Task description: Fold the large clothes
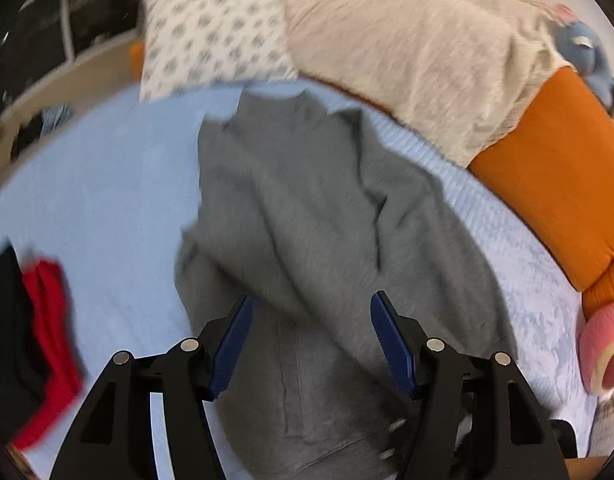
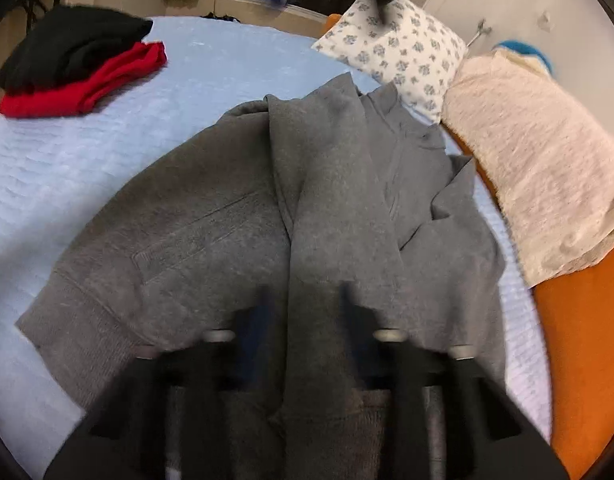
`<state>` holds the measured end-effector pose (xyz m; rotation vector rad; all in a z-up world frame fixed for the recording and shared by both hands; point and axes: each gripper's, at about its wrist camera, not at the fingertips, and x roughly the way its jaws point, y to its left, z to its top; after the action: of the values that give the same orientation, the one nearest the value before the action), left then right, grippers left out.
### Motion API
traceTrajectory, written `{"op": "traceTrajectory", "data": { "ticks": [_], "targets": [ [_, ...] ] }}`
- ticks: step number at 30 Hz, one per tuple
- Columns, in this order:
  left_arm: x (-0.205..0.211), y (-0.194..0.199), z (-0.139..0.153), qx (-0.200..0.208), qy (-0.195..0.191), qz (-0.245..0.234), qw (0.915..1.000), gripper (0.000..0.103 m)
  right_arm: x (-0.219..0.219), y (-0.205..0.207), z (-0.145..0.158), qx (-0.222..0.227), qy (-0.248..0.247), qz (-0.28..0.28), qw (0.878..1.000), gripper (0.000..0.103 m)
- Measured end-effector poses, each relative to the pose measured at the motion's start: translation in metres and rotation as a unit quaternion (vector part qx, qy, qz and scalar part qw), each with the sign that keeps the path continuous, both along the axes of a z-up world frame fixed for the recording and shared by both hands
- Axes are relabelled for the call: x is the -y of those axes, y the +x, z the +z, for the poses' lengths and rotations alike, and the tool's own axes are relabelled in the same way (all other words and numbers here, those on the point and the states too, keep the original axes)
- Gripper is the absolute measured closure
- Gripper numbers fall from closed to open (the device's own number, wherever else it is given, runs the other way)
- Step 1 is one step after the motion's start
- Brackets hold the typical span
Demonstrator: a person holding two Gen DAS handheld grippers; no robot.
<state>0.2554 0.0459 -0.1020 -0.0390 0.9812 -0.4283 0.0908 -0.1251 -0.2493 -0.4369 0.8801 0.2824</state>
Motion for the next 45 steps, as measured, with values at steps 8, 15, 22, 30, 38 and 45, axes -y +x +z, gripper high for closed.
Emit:
{"op": "traceTrajectory", "data": {
  "ticks": [8, 15, 22, 30, 38, 45],
  "targets": [
    [-0.001, -0.003, -0.073, -0.066, -0.058, 0.049, 0.9949, 0.039, 0.084, 0.022, 0.015, -0.037, 0.106, -0.083, 0.990, 0.100],
    [-0.004, -0.005, -0.112, -0.066, -0.099, 0.099, 0.9879, 0.039, 0.067, -0.017, 0.032, -0.012, 0.101, 0.014, 0.995, 0.024],
    [-0.022, -0.040, -0.128, -0.051, -0.115, 0.110, 0.9859, 0.036, 0.009, -0.021, -0.013, -0.022, -0.048, 0.062, 0.997, 0.054],
    [-0.026, -0.035, -0.138, -0.073, -0.162, 0.100, 0.9790, 0.035, 0.088, 0.007, 0.026, -0.078, 0.195, -0.051, 0.976, 0.091],
    [0.002, -0.006, -0.144, -0.090, -0.191, 0.077, 0.9743, 0.031, 0.185, 0.023, -0.006, -0.179, 0.431, -0.175, 0.867, 0.091],
    [0.018, 0.016, -0.134, -0.084, -0.193, 0.081, 0.9742, 0.030, 0.158, 0.016, -0.016, -0.183, 0.348, -0.147, 0.908, 0.081]
  ]
}}
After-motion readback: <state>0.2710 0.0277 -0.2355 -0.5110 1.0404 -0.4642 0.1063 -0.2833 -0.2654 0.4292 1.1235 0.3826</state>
